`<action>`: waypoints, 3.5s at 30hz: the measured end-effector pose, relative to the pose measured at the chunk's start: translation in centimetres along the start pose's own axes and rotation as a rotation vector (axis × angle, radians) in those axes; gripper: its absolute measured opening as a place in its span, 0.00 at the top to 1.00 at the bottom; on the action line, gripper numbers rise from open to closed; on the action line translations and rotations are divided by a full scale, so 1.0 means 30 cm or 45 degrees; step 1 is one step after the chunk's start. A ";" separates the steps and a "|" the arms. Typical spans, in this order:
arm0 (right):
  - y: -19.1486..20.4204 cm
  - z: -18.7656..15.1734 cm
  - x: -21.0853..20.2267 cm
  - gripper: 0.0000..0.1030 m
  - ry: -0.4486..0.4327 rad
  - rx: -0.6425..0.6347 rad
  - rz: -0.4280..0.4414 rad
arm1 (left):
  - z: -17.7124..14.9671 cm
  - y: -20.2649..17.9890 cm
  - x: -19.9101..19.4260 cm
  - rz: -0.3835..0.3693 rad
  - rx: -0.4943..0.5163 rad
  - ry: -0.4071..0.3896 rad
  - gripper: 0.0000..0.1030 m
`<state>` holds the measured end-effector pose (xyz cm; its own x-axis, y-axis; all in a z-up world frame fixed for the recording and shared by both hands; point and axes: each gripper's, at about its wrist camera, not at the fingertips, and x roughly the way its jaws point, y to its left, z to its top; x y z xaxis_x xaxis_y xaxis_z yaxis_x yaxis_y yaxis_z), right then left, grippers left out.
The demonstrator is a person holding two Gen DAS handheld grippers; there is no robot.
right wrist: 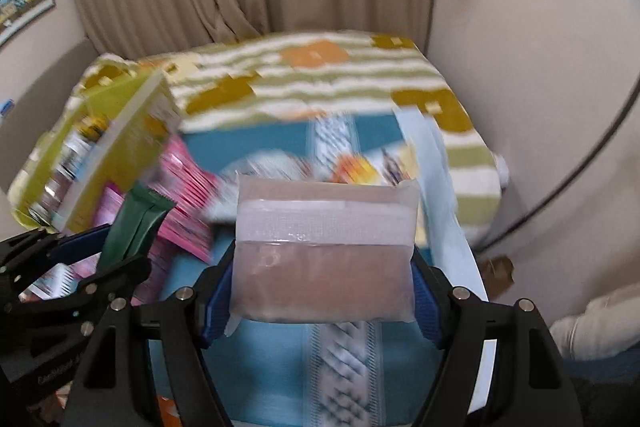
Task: Organize snacks
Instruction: 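Carry the green bar over the box with the left gripper while the right carries the pastry, then drop the green bar into the box with the left gripper while the right drops the pastry, then move both grippers toward the purple and pink-striped packets on the cloth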
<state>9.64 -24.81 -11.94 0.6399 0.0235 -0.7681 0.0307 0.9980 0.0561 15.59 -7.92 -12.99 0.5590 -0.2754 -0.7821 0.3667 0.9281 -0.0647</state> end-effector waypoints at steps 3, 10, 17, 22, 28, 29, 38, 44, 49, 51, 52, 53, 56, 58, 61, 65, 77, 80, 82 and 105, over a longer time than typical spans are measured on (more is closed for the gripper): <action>0.107 0.081 -0.020 0.32 -0.035 -0.029 0.061 | 0.047 0.135 -0.069 0.047 -0.021 -0.032 0.61; 0.397 0.229 0.019 0.32 -0.071 -0.080 0.231 | 0.121 0.497 -0.132 0.168 -0.095 -0.049 0.60; 0.635 0.320 0.122 0.32 -0.042 -0.098 0.301 | 0.127 0.806 -0.051 0.221 -0.154 0.032 0.60; 0.735 0.339 0.205 0.32 -0.005 -0.092 0.296 | 0.122 0.891 0.029 0.192 -0.152 0.076 0.60; 0.782 0.332 0.244 0.32 0.036 -0.084 0.272 | 0.101 0.927 0.072 0.195 -0.129 0.087 0.01; 0.784 0.330 0.249 0.32 0.042 -0.079 0.271 | 0.088 0.931 0.063 0.179 -0.128 0.082 0.01; 0.821 0.321 0.278 0.32 0.125 -0.058 0.317 | -0.013 0.938 -0.029 0.156 -0.167 0.109 0.01; 0.861 0.356 0.317 0.31 0.135 -0.098 0.298 | -0.021 0.947 -0.061 0.191 -0.144 0.088 0.01; 0.885 0.366 0.394 0.30 0.188 -0.070 0.329 | -0.033 0.967 -0.054 0.188 -0.149 0.096 0.01; 0.879 0.364 0.408 0.18 0.180 -0.031 0.353 | -0.046 0.973 -0.042 0.193 -0.152 0.111 0.01; 0.874 0.362 0.406 0.12 0.165 -0.014 0.355 | -0.053 0.975 -0.038 0.192 -0.154 0.117 0.01; 0.870 0.359 0.403 0.01 0.149 -0.004 0.350 | -0.060 0.977 -0.032 0.192 -0.158 0.124 0.01; 0.869 0.333 0.394 0.00 0.125 -0.020 0.325 | -0.078 0.979 -0.015 0.187 -0.167 0.146 0.01; 0.873 0.318 0.399 0.00 0.144 -0.043 0.317 | -0.084 0.982 -0.011 0.182 -0.169 0.151 0.01; 0.869 0.296 0.401 0.00 0.160 -0.055 0.289 | -0.086 0.974 -0.016 0.180 -0.163 0.148 0.01; 0.858 0.289 0.375 0.00 0.161 -0.043 0.297 | -0.082 0.962 -0.043 0.184 -0.160 0.125 0.01; 0.825 0.279 0.165 0.00 0.077 -0.073 0.273 | -0.067 0.876 -0.201 0.201 -0.166 0.031 0.01; 0.788 0.267 0.092 0.00 0.031 -0.054 0.267 | -0.064 0.826 -0.247 0.214 -0.162 0.001 0.01; 0.753 0.257 0.044 0.00 0.011 -0.045 0.260 | -0.065 0.789 -0.274 0.220 -0.166 -0.017 0.01; 0.190 0.144 -0.045 0.00 -0.032 -0.226 0.331 | -0.141 0.185 -0.145 0.274 -0.256 0.006 0.01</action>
<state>12.25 -19.41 -7.82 0.6277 0.2802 -0.7262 -0.2699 0.9534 0.1347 12.06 -0.52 -12.57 0.6044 -0.0664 -0.7939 0.0856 0.9962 -0.0182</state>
